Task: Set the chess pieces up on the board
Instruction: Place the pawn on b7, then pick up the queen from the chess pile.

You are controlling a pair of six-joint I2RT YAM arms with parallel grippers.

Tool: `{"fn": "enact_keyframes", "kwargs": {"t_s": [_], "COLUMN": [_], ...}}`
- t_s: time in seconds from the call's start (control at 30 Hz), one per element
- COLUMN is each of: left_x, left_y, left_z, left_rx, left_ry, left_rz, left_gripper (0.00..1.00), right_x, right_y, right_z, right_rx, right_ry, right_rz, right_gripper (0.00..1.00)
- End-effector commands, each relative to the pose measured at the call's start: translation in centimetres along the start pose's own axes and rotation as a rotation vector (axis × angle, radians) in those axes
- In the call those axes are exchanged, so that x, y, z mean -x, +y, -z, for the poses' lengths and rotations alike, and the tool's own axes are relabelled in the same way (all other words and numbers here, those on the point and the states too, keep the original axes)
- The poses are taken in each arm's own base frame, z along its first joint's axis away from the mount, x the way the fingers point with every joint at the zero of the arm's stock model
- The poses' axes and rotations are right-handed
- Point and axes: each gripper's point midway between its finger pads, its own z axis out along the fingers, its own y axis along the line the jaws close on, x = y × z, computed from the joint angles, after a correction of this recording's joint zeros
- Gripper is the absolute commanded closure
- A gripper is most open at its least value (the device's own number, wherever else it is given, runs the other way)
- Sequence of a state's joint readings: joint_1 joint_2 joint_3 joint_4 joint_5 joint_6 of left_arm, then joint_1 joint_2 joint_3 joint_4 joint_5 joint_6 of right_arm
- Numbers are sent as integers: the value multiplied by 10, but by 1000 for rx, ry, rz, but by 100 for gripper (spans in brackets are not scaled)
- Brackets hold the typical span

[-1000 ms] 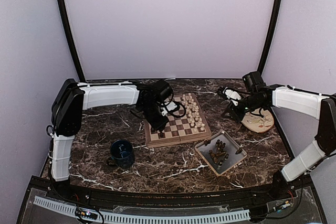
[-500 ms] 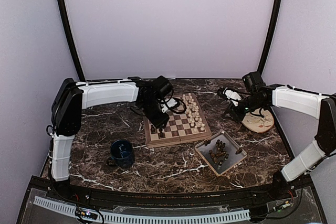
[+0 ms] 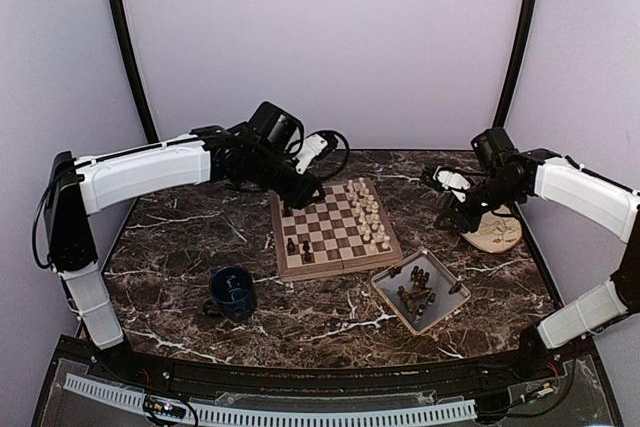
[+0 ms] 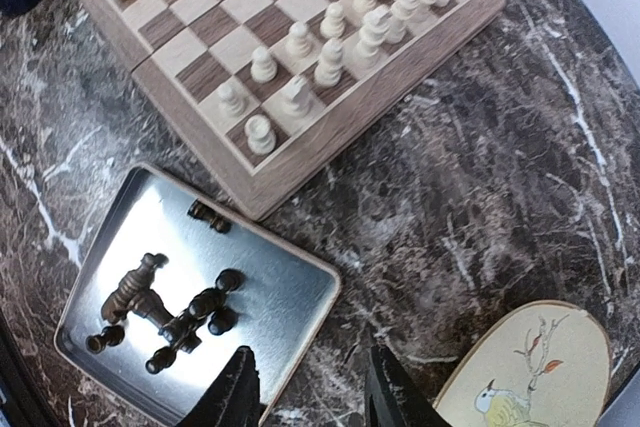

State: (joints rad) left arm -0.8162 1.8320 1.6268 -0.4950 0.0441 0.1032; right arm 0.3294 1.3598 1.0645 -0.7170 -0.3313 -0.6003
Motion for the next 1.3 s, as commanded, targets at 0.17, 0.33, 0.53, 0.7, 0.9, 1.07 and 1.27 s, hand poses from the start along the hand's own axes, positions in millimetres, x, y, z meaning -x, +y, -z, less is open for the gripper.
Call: {"fn": "enact_keyframes", "kwargs": {"t_s": [0.17,0.33,0.53,0.7,0.9,1.07,1.27], "left_x": [6,1,0,-2,-5,-9,-12], "left_y": [-6,-7,-10,-9,-9,-8,-11], "left_z": [24,23,21,18,14,10,7], "left_rx": [-32,-20,-22,-20,-21,-16,-18], "left_ry": [-188,-181,-173,-160,-147,-124,-107], "left_rz": [36,29,25,27,25,23,10], "left_gripper": [58,58,58,57,58,57,57], "right_x": [-40,-43,-60,-68,-74,-73,-69], "right_y": [63,77,85,87,86,85,88], "right_z": [-29,-38,-46,-55,-63,-71,-76], "right_rx": [145,198,217,226,224,233,268], "right_ry": [188,214,283,314,339,339,344], "right_rz": [91,112,135,128,115,91,78], "right_gripper": [63,61,61,62,68,76,94]}}
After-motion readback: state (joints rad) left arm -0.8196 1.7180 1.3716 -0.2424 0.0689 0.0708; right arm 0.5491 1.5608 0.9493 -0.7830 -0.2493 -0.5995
